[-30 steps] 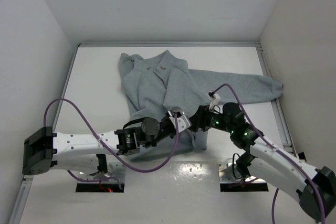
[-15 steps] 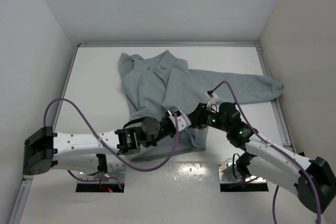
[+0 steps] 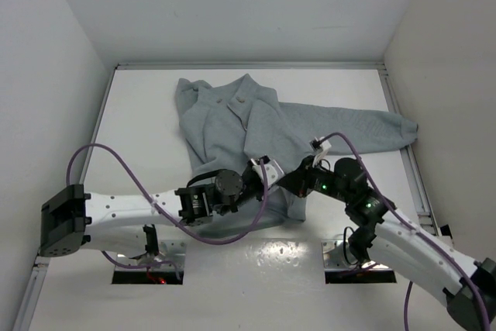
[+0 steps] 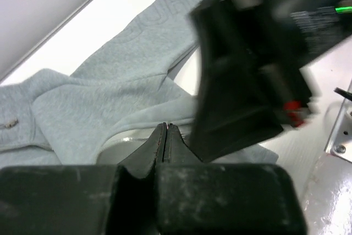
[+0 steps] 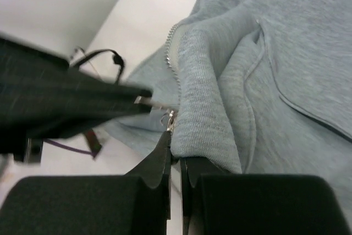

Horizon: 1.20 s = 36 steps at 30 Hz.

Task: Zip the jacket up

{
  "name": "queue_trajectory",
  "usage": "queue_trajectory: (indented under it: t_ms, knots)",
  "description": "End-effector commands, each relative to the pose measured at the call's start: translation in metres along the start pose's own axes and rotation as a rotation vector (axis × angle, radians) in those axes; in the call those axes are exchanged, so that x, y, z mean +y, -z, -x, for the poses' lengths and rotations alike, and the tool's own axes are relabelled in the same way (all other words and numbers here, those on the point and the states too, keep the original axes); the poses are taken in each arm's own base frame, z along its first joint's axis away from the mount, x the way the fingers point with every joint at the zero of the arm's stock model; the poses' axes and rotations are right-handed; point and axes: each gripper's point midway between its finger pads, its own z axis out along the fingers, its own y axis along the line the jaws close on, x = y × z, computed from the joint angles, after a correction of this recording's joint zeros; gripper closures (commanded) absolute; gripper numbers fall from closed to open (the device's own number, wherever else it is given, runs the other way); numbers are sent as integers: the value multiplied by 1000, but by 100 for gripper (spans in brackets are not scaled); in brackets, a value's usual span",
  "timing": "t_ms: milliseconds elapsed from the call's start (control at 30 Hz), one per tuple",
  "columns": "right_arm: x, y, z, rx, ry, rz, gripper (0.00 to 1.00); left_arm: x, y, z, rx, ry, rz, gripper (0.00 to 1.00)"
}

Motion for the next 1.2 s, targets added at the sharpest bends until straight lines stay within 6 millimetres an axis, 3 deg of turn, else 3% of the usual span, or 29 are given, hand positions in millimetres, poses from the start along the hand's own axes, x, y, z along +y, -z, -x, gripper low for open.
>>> queue_trajectory:
  t_ms: [0,133,333,467,600,833,1033,1100,1133,1167]
  knots:
    - [-4,17,-11,51,196,-1,100,24,-10,-7,38,87,86,100]
    - [-10,26,-22,78,247,-8,100,33,-21,-5,66,156,103,100]
    - [-16,31,-29,94,278,-18,100,60,-34,-32,171,288,144,100]
    - [-15,37,-27,94,308,-25,100,91,-32,-52,226,362,215,100]
    - [-17,42,-28,107,299,-42,100,107,-28,-63,253,438,261,100]
    - [-14,43,-27,103,321,-22,100,117,-14,-70,260,479,284,100]
    - [-3,39,-19,66,328,29,100,103,-15,-58,224,509,215,100]
    - [0,34,-14,47,319,42,95,96,-16,-54,215,524,176,100]
    - [3,33,-13,43,300,51,86,94,-17,-53,216,535,163,100]
    - [10,30,-7,14,299,81,83,88,-18,-50,209,539,130,100]
